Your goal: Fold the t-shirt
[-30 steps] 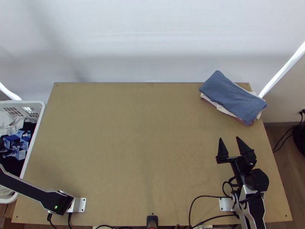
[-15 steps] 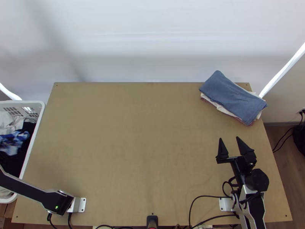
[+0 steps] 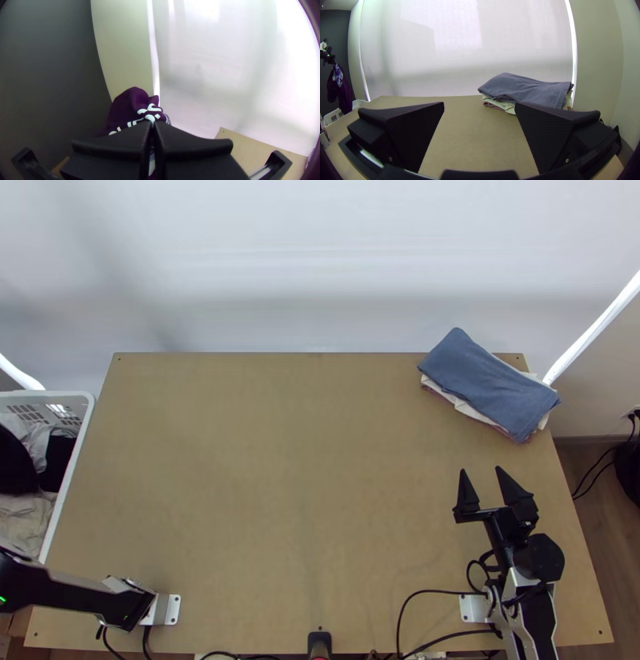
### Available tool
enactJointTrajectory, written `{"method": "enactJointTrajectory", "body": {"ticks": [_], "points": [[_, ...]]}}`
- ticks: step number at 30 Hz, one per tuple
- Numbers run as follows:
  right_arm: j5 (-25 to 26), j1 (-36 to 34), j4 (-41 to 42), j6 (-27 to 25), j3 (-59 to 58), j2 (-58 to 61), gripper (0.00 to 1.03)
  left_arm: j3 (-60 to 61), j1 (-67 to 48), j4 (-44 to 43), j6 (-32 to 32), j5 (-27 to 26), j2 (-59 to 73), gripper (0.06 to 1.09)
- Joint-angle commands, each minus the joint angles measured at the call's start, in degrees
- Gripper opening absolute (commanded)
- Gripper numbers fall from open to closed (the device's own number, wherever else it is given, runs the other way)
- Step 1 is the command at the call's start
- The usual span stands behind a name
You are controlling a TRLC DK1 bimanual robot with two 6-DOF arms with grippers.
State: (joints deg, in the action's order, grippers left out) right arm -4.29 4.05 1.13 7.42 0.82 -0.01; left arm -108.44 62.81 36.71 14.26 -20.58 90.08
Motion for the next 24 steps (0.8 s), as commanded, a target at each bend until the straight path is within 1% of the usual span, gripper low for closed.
{"method": "enactJointTrajectory", "body": {"ticks": [1, 6, 9, 11, 13, 15, 17, 20, 24], "points": [[0.34, -0.10, -0.77, 0.05, -0.38, -0.08, 0.99, 0.43, -3.83, -1.03, -2.40, -1.22, -8.26, 0.09], [0.34, -0.10, -0.77, 0.05, -0.38, -0.08, 0.99, 6.49, -12.97, -0.85, -2.75, -1.22, -20.21, 0.09], [0.25, -0.10, -0.77, 0.05, -0.38, -0.08, 0.99, 11.15, -21.59, -0.76, -3.36, -0.87, -27.42, 0.09], [0.34, -0.10, -0.77, 0.05, -0.38, -0.08, 0.99, 14.14, -29.23, -0.76, -4.33, 0.80, -31.46, 0.09], [0.34, -0.10, -0.77, 0.05, -0.38, -0.08, 0.99, 17.39, -38.90, -0.85, -4.42, 5.37, -34.62, 0.09], [0.34, -0.10, -0.77, 0.05, -0.38, -0.08, 0.99, 19.85, -50.06, -0.94, -4.77, 12.32, -36.29, 0.09], [0.34, -0.10, -0.77, 0.05, -0.38, -0.08, 0.99, 22.57, -61.40, -1.29, -4.77, 20.84, -36.91, 0.09], [0.34, -0.10, -0.77, 0.05, -0.38, -0.08, 0.99, 26.44, -74.85, -1.82, -4.77, 30.69, -36.73, 0.09], [0.25, -0.10, -0.77, 0.05, -0.38, -0.08, 0.99, 33.56, -90.49, -3.22, -5.56, 39.91, -36.65, 0.09]]}}
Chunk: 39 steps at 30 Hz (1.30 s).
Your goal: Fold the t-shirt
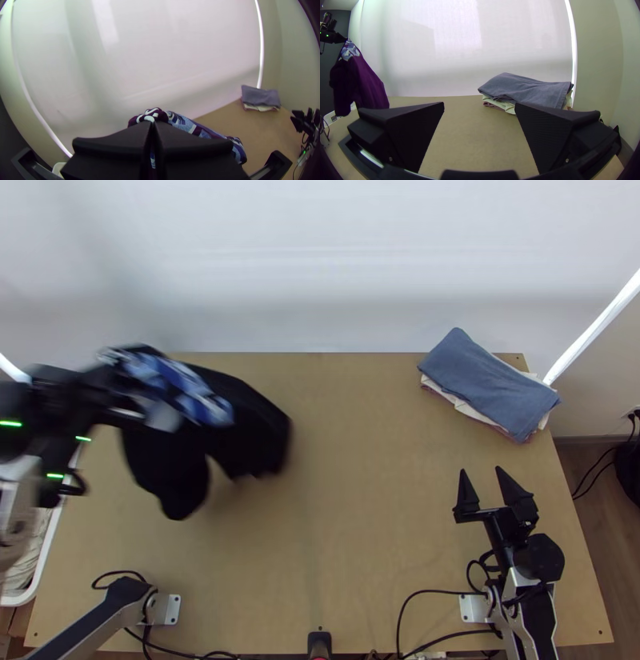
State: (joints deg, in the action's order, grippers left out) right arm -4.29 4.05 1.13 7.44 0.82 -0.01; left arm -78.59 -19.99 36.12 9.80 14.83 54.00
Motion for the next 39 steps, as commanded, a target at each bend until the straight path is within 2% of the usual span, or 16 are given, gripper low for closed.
{"method": "enactJointTrajectory", "body": {"ticks": [1, 3, 8, 19, 27, 28, 31, 32, 33, 39], "points": [[0.25, -0.10, -0.77, 0.03, -0.38, -0.08, 0.99, 5.29, -11.21, -2.98, -1.37, 5.91, -0.56, 0.09], [0.25, -0.10, -0.77, 0.03, -0.38, -0.08, 0.99, 9.33, -16.66, -5.97, -1.37, 8.72, -0.21, 0.09], [0.25, -0.10, -0.77, 0.03, -0.38, -0.08, 0.99, 13.11, -23.34, -11.95, -4.27, 9.60, 5.77, 0.09], [0.34, -0.10, -0.77, 0.03, -0.38, -0.08, 0.99, 4.58, -38.20, -13.88, -10.42, 10.75, 28.27, 0.09], [0.34, -0.10, -0.77, 0.03, -0.38, -0.08, 0.99, -7.02, -42.77, -14.15, -14.90, 10.22, 40.40, 0.09], [0.34, -0.10, -0.77, 0.03, -0.38, -0.08, 0.99, -8.60, -43.03, -14.15, -15.78, 10.22, 41.19, 0.16], [0.34, -0.10, -0.77, 0.03, -0.38, -0.08, 0.99, -13.43, -43.38, -13.97, -16.75, 10.22, 42.33, 0.75], [0.34, -0.10, -0.77, 0.03, -0.38, -0.08, 0.99, -15.46, -43.29, -13.88, -16.75, 10.13, 42.42, 1.02], [0.34, -0.10, -0.77, 0.03, -0.38, -0.08, 0.99, -17.74, -43.21, -12.92, -17.01, 9.60, 42.59, 1.05], [0.25, -0.10, -0.77, 0.03, -0.38, -0.08, 0.99, -28.90, -40.92, -2.10, -17.89, 8.55, 40.92, 1.05]]}}
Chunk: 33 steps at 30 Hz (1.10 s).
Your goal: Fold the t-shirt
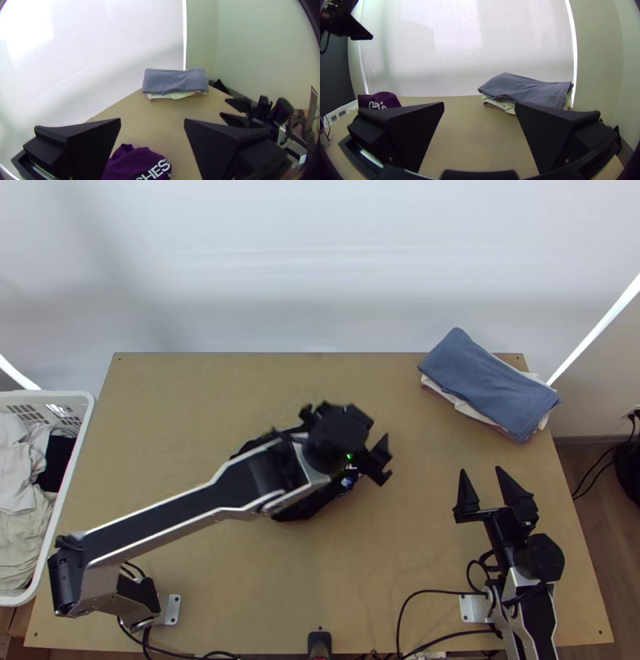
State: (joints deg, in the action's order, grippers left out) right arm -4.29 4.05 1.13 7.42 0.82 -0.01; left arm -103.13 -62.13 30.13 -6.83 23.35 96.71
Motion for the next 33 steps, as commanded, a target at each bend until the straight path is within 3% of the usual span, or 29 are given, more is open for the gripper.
{"method": "enactJointTrajectory", "body": {"ticks": [1, 7, 19, 33], "points": [[0.34, -0.10, -0.77, 0.05, -0.38, -0.08, 0.99, -5.06, 1.75, 5.55, -1.26, -0.15, -2.66, 1.05], [0.25, -0.10, -0.77, 0.05, -0.38, -0.08, 0.99, -2.86, 10.62, 13.90, -2.13, -8.94, -8.64, 1.05], [0.34, -0.10, -0.77, 0.05, -0.38, -0.08, 0.99, 4.34, 27.41, 20.93, -1.61, -12.72, -22.79, 1.05], [0.25, -0.10, -0.77, 0.05, -0.38, -0.08, 0.99, 23.85, 28.73, 27.35, -2.93, -20.89, -27.01, 1.05]]}}
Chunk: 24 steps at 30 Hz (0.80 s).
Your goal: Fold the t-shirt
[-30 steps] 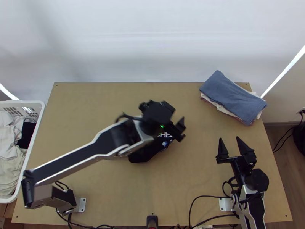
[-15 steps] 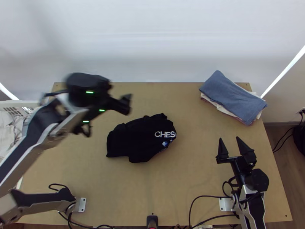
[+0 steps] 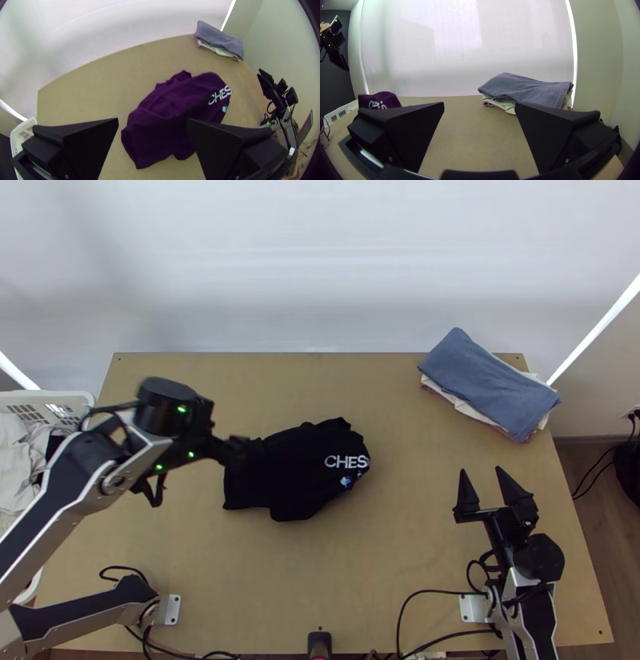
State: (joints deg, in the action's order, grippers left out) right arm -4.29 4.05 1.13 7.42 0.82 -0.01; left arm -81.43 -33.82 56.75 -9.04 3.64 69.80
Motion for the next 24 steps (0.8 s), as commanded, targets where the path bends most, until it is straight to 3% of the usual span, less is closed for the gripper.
{"method": "enactJointTrajectory", "body": {"ticks": [1, 14, 18, 19, 22, 24], "points": [[0.34, -0.10, -0.77, 0.05, -0.38, -0.08, 0.99, 2.77, 0.51, 0.82, -0.28, -1.79, 0.60, 1.05], [0.34, -0.10, -0.77, 0.05, -0.38, -0.08, 0.99, 3.12, -4.58, -2.70, 5.61, -1.97, 15.98, 1.05], [0.34, -0.10, -0.77, 0.05, -0.38, -0.08, 0.99, 3.82, -5.11, -4.11, 7.46, -1.79, 20.46, 1.00], [0.34, -0.10, -0.77, 0.05, -0.38, -0.08, 0.99, 3.91, -5.02, -5.69, 7.19, -1.27, 21.08, 0.88], [0.34, -0.10, -0.77, 0.05, -0.38, -0.08, 0.99, 4.61, -5.02, -10.26, 7.90, -1.09, 21.08, 0.12], [0.25, -0.10, -0.77, 0.05, -0.38, -0.08, 0.99, 4.08, -4.94, -10.96, 8.95, -1.09, 21.25, 0.09]]}}
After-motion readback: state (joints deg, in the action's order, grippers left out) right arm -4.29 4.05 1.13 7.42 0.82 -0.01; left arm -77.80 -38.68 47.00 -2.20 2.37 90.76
